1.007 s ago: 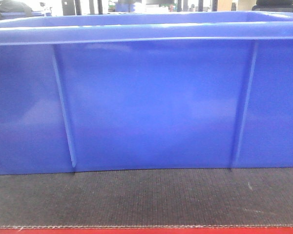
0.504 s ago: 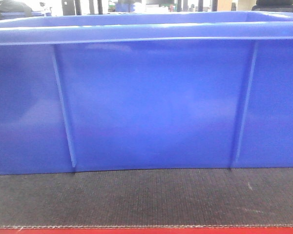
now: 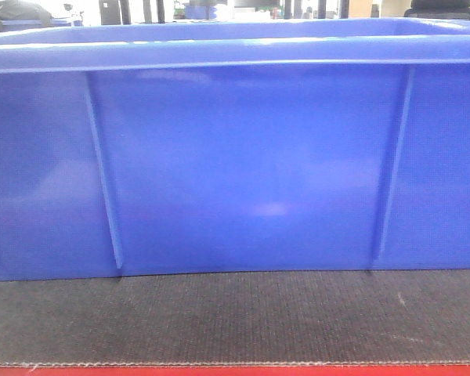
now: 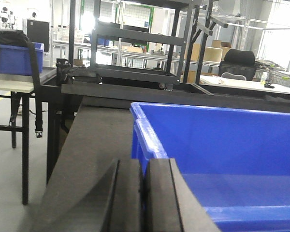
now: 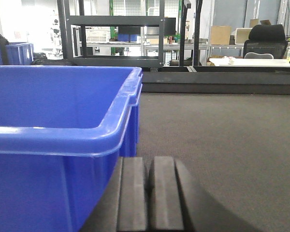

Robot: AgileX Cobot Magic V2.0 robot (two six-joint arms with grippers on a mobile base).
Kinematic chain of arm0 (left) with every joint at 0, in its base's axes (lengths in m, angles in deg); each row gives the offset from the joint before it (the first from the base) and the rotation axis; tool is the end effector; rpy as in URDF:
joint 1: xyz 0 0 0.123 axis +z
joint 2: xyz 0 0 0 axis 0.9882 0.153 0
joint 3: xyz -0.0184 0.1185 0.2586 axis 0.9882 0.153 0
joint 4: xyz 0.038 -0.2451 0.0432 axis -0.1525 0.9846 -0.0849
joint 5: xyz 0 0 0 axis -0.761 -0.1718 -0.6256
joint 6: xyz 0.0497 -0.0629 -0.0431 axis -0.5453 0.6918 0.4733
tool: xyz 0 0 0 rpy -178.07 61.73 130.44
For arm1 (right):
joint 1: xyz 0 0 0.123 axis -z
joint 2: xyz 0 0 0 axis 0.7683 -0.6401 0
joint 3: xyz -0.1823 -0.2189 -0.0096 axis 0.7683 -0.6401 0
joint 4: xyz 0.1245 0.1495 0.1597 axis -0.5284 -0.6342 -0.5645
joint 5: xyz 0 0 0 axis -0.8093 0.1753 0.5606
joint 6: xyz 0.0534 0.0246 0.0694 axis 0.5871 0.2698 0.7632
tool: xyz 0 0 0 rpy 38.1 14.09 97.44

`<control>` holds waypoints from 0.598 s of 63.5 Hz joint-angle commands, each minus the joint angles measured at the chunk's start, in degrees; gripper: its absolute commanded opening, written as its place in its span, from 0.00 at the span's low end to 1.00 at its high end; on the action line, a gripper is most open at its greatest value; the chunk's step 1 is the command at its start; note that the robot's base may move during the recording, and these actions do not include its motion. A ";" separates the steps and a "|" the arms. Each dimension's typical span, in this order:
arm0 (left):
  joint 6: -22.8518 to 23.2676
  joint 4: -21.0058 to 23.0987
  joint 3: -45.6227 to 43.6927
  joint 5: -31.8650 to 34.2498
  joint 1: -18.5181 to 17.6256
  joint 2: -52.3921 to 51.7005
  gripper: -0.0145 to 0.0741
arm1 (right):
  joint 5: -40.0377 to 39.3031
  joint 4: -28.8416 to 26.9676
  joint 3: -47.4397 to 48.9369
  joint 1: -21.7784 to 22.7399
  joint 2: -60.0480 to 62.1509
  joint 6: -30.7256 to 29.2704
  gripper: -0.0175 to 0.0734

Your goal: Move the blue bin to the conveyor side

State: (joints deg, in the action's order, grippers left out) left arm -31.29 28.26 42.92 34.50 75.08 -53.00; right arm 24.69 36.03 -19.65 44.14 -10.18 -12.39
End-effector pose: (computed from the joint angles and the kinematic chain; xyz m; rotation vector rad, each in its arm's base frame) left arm 0.0484 -0.0025 0.2782 -0.0031 1.4674 -0.1294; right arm 0.0565 0.0061 0.2120 -0.0535 1.5003 0.1147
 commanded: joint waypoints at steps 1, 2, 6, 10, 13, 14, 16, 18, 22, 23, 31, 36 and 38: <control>-0.35 -1.79 0.68 0.74 1.39 -1.05 0.14 | -1.43 -0.14 0.00 0.35 0.46 -0.38 0.10; -0.97 -1.60 0.90 0.74 1.70 -1.35 0.14 | -1.43 -0.14 0.00 0.35 0.46 -0.38 0.10; -7.02 0.64 2.17 1.30 3.37 -2.28 0.14 | -1.43 -0.14 0.00 0.35 0.46 -0.38 0.10; -13.26 7.54 3.71 1.71 5.59 -3.24 0.14 | -1.43 -0.14 0.00 0.35 0.46 -0.38 0.10; -16.59 11.66 5.46 2.34 7.49 -4.33 0.14 | -1.43 -0.14 0.00 0.35 0.46 -0.38 0.10; -16.71 12.04 6.27 2.58 7.98 -4.33 0.14 | -1.43 -0.14 0.00 0.35 0.46 -0.38 0.10; -16.71 12.05 7.35 2.98 8.88 -4.33 0.14 | -1.43 -0.14 0.00 0.35 0.46 -0.38 0.10; -16.44 12.05 8.70 3.79 9.78 -4.33 0.14 | -1.43 -0.14 0.00 0.35 0.46 -0.38 0.10; -16.33 12.05 11.00 6.77 10.20 -4.33 0.14 | -1.43 -0.14 0.00 0.35 0.46 -0.38 0.10; -16.19 12.05 11.47 7.32 10.20 -4.33 0.14 | -1.43 -0.14 0.00 0.35 0.46 -0.38 0.10; -15.90 12.05 14.29 12.29 8.75 -4.33 0.14 | -1.43 -0.14 0.00 0.35 0.46 -0.38 0.10; -15.90 12.05 14.29 10.21 7.86 -4.33 0.14 | -1.43 -0.14 0.00 0.35 0.46 -0.38 0.10; -15.90 12.05 14.29 9.89 7.63 -4.33 0.14 | -1.43 -0.14 0.00 0.35 0.46 -0.38 0.10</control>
State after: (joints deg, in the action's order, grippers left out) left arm -46.77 39.88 57.02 43.60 83.57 -57.11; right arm 24.69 36.03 -19.63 44.14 -10.09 -12.39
